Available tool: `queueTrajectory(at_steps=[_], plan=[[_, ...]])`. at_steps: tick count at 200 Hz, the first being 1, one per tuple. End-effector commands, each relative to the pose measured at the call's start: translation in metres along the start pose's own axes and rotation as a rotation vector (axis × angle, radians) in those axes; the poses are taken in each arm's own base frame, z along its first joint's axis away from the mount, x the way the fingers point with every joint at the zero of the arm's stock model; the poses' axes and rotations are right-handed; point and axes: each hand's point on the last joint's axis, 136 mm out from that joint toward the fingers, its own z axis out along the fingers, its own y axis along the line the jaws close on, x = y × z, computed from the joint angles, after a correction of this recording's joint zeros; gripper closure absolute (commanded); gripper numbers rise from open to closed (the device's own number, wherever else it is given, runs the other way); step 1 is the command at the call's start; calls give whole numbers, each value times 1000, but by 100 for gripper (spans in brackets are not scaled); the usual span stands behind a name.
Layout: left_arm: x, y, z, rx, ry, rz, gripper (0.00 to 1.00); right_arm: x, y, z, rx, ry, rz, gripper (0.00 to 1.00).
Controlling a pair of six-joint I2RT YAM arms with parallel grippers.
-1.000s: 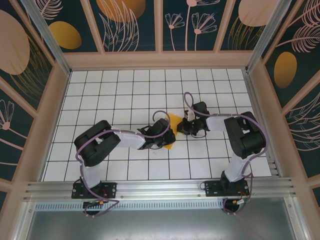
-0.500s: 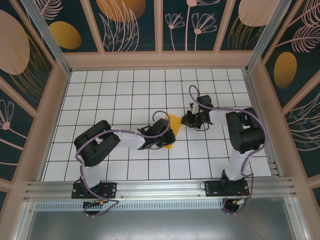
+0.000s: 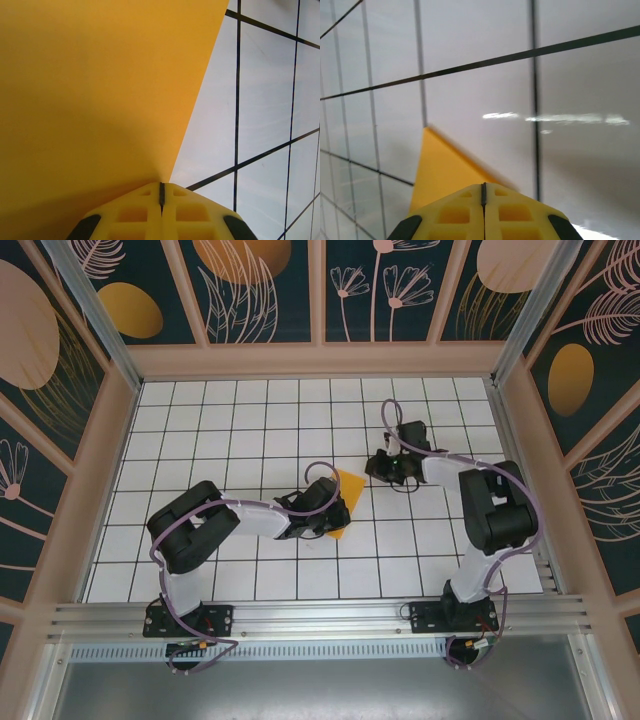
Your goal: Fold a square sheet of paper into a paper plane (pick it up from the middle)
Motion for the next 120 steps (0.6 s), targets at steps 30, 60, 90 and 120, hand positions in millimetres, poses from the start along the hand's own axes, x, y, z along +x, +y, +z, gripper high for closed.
queueTrajectory(at_steps=[30,60,90,120], plan=[[22,40,-1,-141,71,-14,95,41,8,22,-28,130,-48,96],[24,39,-1,-137,78,-11,95,40,-4,30,-27,163,-29,96],[25,42,-1,-139,79,-18,95,25,-23,31,20,135,-8,96],[26,43,-2,-130,80,-23,95,-2,-39,26,90,71,34,96]])
